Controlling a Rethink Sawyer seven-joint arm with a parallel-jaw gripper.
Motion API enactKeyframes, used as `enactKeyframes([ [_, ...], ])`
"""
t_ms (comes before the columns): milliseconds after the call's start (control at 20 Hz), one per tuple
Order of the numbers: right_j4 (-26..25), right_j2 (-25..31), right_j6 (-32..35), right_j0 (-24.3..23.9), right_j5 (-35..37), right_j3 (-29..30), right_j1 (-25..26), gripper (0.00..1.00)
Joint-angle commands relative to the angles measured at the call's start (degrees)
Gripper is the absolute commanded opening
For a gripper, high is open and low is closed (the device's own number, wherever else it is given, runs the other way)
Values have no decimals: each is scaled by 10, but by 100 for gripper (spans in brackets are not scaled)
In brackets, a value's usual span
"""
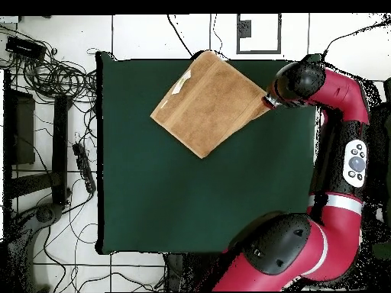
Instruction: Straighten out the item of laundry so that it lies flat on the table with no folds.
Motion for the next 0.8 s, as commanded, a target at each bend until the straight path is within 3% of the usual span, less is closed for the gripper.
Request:
enactKeyframes([
  [50,-9,27,110,0,56,-83,48,0],
  [550,-1,23,99,5,67,-93,57,0],
  [600,2,22,98,5,66,-92,57,100],
  [800,33,21,109,-6,29,-57,49,100],
])
